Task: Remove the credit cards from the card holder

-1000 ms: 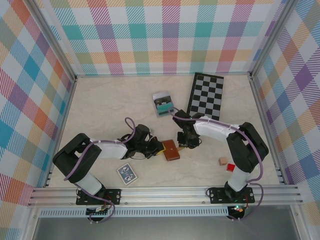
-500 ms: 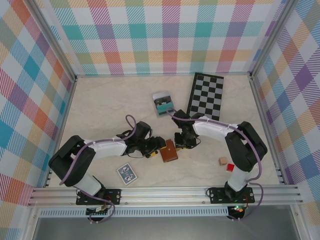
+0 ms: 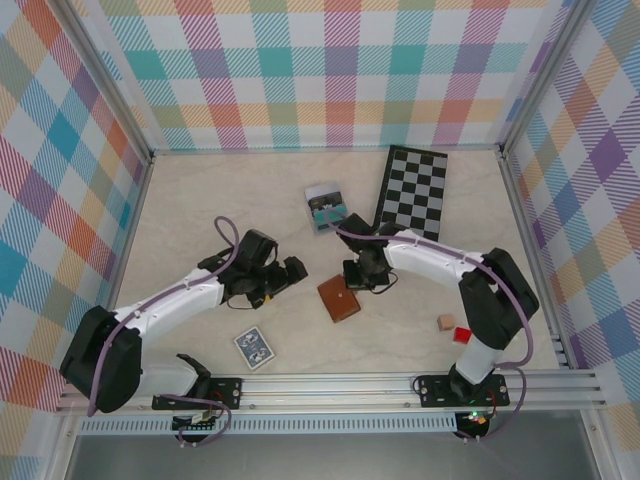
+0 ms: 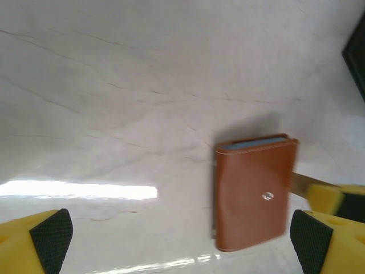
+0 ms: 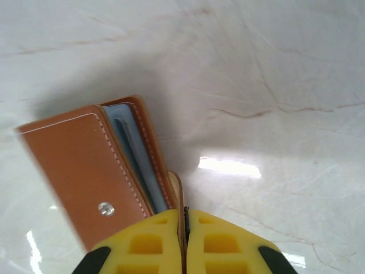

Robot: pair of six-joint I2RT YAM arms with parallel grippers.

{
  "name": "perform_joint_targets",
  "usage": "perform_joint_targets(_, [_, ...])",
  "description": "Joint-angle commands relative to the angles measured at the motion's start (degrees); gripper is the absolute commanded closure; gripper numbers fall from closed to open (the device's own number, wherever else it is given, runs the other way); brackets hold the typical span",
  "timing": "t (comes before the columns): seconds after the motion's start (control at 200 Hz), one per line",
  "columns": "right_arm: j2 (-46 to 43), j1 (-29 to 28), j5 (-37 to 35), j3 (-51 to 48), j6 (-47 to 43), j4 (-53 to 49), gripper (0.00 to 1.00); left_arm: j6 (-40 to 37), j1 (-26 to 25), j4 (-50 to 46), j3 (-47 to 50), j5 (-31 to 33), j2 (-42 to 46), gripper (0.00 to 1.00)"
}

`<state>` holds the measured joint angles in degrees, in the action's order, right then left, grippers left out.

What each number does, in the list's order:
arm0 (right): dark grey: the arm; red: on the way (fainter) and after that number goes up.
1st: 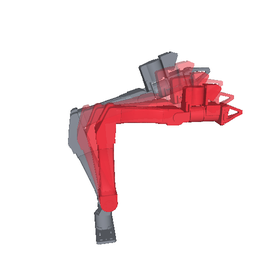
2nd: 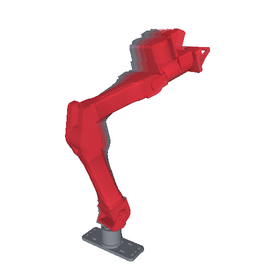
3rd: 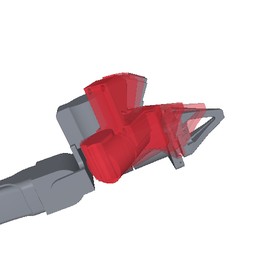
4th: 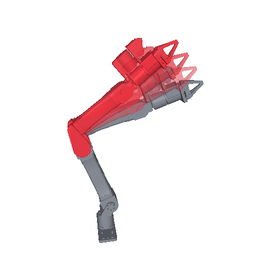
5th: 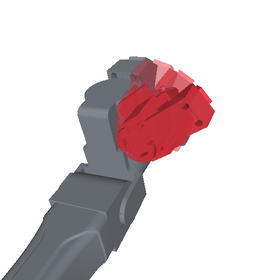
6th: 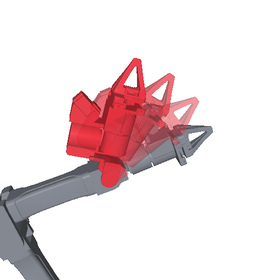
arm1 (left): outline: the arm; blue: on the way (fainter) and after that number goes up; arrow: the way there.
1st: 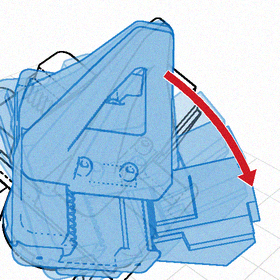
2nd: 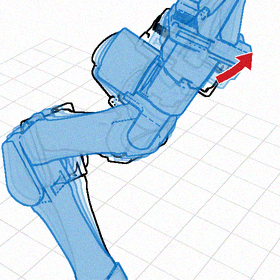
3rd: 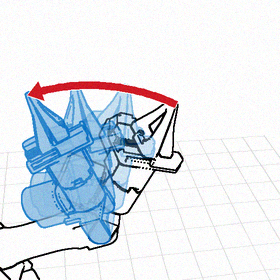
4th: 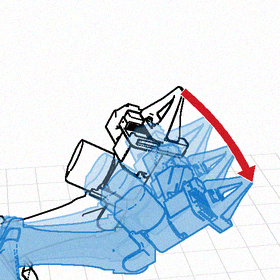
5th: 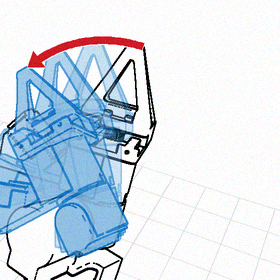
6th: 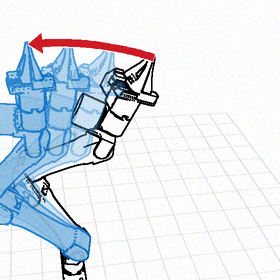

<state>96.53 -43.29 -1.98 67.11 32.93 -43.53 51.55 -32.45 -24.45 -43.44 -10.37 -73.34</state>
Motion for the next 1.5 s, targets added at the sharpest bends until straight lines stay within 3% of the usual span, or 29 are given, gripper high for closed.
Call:
perform_joint_targets(0.0, [-4.4,-2.16,-1.32,4.14,-2.81,-2.31,0.96,-1.98,2.78,-7.25,-0.81,3.07,2.52,0.0])
perform_joint_targets(0.33, [-4.48,-3.3,14.16,4.79,-3.02,6.58,0.97,-1.63,5.41,-8.92,0.68,3.43,5.12,0.0])
perform_joint_targets(0.685, [-2.72,-1.95,7.03,2.48,-0.34,3.48,0.97,-1.89,5.38,-3.76,4.04,-0.57,7.41,0.0])
perform_joint_targets(1.12, [-5.02,4.35,2.27,-7.8,2.58,1.55,0.97,0.39,2.32,12.53,6.57,-14.14,3.89,0.03])
perform_joint_targets(1.35, [-4.16,4.6,3.16,-7.66,1.82,3.16,0.96,0.83,-3.54,16.61,1.36,-15.06,-3.12,0.18])
perform_joint_targets(1.495, [-3.83,4.62,3.93,-7.83,0.5,4.83,0.96,1.21,-6.33,14.92,-2.49,-10.73,-5.59,0.3])
